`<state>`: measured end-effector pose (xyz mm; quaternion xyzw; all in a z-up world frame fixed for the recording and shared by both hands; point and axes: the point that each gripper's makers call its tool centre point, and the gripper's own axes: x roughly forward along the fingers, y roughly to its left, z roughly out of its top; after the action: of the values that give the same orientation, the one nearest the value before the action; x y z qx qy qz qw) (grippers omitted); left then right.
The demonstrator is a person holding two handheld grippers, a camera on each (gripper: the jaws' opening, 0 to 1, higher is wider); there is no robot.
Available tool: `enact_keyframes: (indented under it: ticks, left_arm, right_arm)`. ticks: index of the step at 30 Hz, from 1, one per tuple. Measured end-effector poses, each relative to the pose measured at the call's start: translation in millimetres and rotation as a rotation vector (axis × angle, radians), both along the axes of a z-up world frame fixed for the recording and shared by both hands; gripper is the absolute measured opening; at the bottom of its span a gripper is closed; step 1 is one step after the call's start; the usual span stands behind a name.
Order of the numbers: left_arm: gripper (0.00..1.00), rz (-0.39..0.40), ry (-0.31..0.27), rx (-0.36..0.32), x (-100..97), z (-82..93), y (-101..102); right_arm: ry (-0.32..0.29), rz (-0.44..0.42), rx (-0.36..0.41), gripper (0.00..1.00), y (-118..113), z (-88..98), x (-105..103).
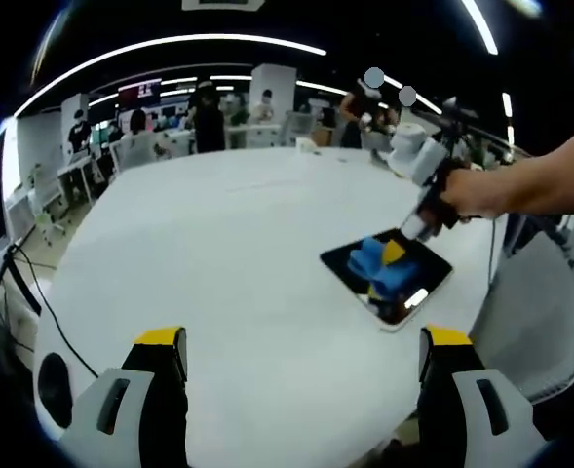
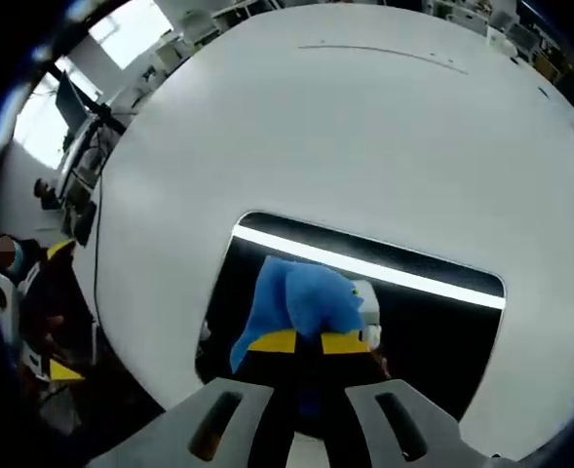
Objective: Wipe the mirror surface with the cleaning cloth until all visible marks leave the cleaned area.
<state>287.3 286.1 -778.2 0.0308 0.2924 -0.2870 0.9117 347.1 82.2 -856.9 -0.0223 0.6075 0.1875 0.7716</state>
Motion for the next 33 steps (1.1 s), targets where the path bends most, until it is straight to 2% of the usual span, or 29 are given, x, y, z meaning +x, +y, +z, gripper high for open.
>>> enact_keyframes:
  ticks: [17, 21, 31, 33]
  left_arm:
    - [1.00, -0.013, 0.000, 0.011, 2.3, -1.7, -2]
    - [1.00, -0.023, 0.000, 0.046, 2.3, -5.6, 1]
    - [1.00, -0.021, 0.000, 0.032, 4.1, -4.9, -1]
    - [1.00, -0.004, -0.004, 0.004, 6.3, -1.9, -1]
  right_arm:
    - [0.014, 0.016, 0.005, 0.00, 4, 3.6, -26]
    - [0.008, 0.020, -0.011, 0.00, 5, 3.8, -29]
    - [0.014, 0.024, 0.000, 0.00, 5, 0.4, -37]
    - [0.014, 0.026, 0.003, 0.00, 6, 1.0, -41]
